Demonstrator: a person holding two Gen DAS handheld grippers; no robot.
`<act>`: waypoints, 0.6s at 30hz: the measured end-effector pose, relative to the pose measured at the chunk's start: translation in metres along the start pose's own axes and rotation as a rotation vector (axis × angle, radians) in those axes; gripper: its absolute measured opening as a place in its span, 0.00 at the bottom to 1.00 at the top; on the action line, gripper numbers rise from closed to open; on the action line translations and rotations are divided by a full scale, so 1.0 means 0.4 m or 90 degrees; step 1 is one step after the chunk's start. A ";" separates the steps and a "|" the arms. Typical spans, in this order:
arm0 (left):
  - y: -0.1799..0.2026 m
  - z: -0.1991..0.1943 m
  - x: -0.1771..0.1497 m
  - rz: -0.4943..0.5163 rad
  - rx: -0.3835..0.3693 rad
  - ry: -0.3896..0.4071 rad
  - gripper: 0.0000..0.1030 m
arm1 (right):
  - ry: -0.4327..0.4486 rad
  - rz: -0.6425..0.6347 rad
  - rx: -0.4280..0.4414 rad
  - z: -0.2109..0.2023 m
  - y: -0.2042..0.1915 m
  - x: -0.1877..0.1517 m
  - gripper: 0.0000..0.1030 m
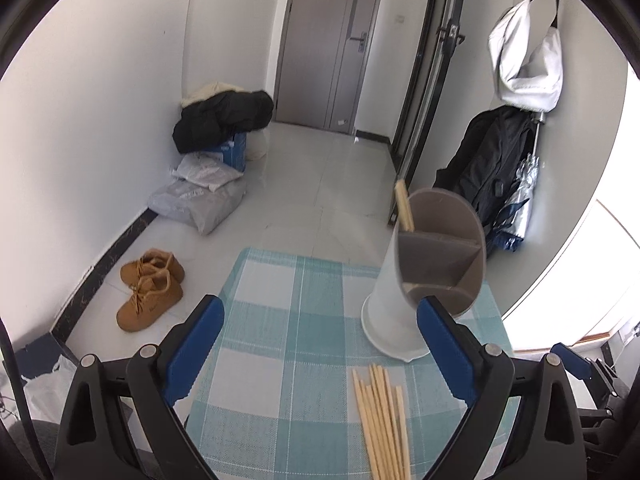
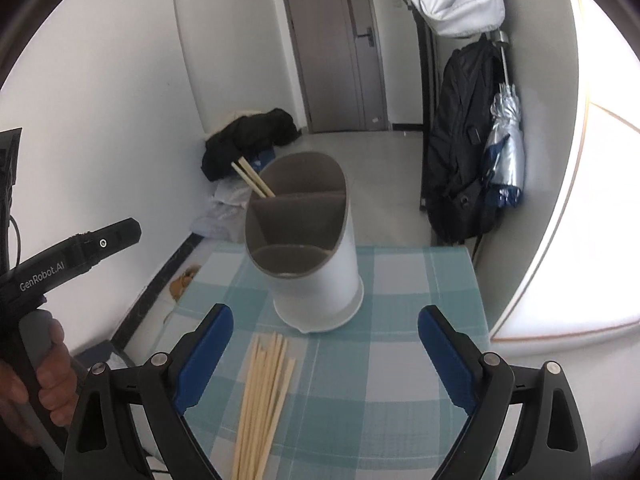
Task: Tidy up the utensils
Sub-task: 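Lower the right gripper to the bundle and grasp another chopstick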
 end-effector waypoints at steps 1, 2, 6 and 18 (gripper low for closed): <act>-0.010 0.014 -0.008 0.000 0.009 -0.003 0.92 | -0.016 0.003 -0.002 0.019 0.004 -0.006 0.91; -0.018 0.026 -0.016 -0.001 0.016 -0.006 0.92 | -0.037 0.006 -0.004 0.039 0.007 -0.014 0.91; -0.055 0.078 -0.038 -0.015 0.037 -0.041 0.92 | -0.117 -0.001 -0.003 0.125 0.008 -0.049 0.86; -0.146 0.139 -0.036 -0.102 0.042 -0.115 0.92 | -0.252 -0.067 0.009 0.314 -0.058 -0.101 0.49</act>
Point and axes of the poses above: each gripper's, at about its wrist camera, not at the fingertips, and z roughly the way its jaws point, y to its right, x to its top, the point moved 7 cm from there along z, roughly the way its jaws point, and after that the axes turned 12 degrees about -y, right-handed, at the moved point
